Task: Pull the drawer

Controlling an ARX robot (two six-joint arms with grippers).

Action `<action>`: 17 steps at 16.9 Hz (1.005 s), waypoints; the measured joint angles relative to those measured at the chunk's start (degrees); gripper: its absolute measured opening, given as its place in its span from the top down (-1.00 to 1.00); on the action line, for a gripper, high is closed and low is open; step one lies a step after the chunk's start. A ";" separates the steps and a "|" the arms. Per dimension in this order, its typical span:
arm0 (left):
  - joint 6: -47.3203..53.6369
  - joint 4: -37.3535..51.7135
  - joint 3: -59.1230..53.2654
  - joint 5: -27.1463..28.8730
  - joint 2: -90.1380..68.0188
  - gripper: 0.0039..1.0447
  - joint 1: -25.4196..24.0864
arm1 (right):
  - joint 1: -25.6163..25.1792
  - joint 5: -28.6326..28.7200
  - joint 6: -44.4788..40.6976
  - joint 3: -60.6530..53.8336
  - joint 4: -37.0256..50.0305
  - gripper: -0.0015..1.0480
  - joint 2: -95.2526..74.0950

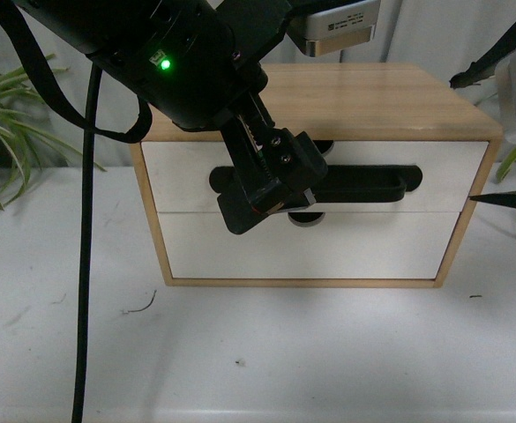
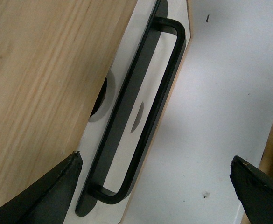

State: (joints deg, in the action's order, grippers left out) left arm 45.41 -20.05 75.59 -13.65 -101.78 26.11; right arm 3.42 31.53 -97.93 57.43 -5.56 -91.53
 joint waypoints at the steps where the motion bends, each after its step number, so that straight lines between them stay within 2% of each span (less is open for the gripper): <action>1: 0.15 -0.22 0.39 -0.09 -1.14 -0.88 0.37 | 0.81 -0.52 -0.98 0.04 -0.44 -0.88 -1.40; 8: 0.48 4.33 -0.24 0.17 -6.99 -0.88 1.55 | 4.37 -2.21 -1.44 0.09 0.98 -0.88 -8.35; 17: 0.26 6.19 -0.61 0.90 -9.75 -0.88 0.79 | 5.79 -2.14 -1.64 2.25 5.68 -0.88 -14.27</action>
State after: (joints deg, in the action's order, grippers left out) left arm 45.67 -13.87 74.98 -12.75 -111.53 26.89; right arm 9.21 29.39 -99.57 59.68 0.12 -105.80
